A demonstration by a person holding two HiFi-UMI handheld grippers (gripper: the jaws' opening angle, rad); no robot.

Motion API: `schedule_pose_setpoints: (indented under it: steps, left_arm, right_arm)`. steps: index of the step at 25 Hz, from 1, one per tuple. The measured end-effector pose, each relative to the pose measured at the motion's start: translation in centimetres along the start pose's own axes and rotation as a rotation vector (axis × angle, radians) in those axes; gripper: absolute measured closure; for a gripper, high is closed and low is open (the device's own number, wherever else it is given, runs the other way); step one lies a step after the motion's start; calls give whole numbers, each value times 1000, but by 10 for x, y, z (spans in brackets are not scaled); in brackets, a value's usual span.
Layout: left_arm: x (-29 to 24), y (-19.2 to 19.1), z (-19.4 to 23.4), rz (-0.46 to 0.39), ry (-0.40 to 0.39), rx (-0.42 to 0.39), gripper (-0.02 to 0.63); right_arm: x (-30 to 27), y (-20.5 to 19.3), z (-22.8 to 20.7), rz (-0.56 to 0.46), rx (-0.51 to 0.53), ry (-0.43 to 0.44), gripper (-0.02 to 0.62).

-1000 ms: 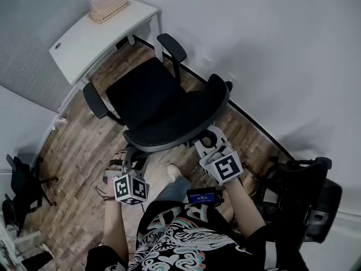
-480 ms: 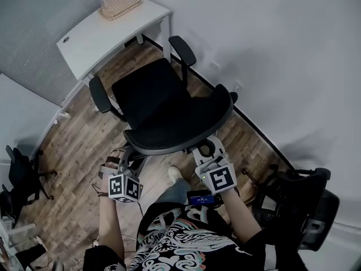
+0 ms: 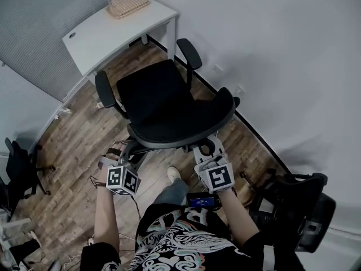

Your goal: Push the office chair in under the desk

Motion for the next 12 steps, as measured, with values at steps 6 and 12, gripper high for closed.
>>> schedule_pose_setpoints:
  steps: [6, 12]
  left_arm:
    - [5, -6, 3, -12, 0, -17, 469]
    - [4, -13, 11, -18, 6, -24, 469]
  right_arm:
    - [-3, -2, 5, -31, 42, 1, 549]
    - [-13, 1, 7, -16, 23, -15, 549]
Point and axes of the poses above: the fingertips, and each gripper's own axes: x backward along the fingers, z to its left, y out of its top, the point moved 10 cm from there along x, backward along the fingers, and after that the axes turned 6 degrees about -y, right-handed, at the moved point
